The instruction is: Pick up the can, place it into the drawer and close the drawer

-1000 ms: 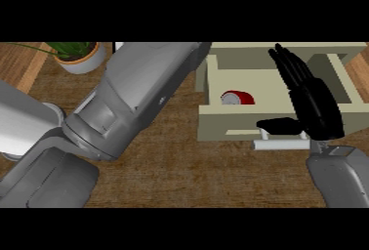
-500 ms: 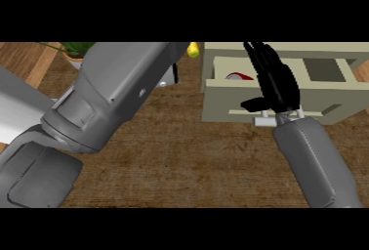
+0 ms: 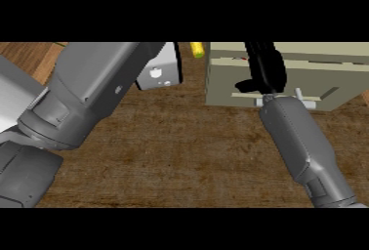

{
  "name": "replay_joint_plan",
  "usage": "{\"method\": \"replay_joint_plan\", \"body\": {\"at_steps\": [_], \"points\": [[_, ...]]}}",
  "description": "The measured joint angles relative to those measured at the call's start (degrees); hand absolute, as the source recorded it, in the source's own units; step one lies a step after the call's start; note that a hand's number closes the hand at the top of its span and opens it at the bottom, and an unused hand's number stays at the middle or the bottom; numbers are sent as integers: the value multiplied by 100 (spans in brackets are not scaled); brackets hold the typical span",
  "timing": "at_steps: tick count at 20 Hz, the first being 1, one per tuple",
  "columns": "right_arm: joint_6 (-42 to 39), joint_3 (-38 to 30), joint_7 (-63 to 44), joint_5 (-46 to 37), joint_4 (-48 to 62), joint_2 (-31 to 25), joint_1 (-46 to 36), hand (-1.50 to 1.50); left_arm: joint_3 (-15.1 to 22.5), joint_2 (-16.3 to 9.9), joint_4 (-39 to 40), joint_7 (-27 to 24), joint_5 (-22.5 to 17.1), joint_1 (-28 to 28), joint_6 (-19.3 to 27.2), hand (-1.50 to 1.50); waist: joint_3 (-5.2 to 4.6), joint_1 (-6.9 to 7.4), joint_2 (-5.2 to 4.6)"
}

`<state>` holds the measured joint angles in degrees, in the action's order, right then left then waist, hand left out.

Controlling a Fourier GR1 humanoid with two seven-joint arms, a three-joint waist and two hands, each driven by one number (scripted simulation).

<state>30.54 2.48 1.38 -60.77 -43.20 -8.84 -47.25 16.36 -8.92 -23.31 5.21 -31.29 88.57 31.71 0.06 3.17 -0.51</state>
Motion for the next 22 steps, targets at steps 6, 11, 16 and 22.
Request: {"method": "replay_joint_plan", "body": {"at_steps": [6,11,16,22], "points": [[439,-343,162,-36,1080,-142,-813,-150,56,-221,-450,209,69,-324,-100,-150,0,134,-19],[529,-482,163,-95,1735,-200,-1328,-150,123,-382,-864,320,115,-661,-201,-150,13,244,-54],[613,-600,307,-78,2147,-222,-1604,-150,172,-542,-1263,499,154,-853,-242,-150,19,276,-72],[495,-850,794,175,2350,-199,-1788,-150,166,-750,-1689,570,133,-1277,-334,-150,45,260,-119]]}}
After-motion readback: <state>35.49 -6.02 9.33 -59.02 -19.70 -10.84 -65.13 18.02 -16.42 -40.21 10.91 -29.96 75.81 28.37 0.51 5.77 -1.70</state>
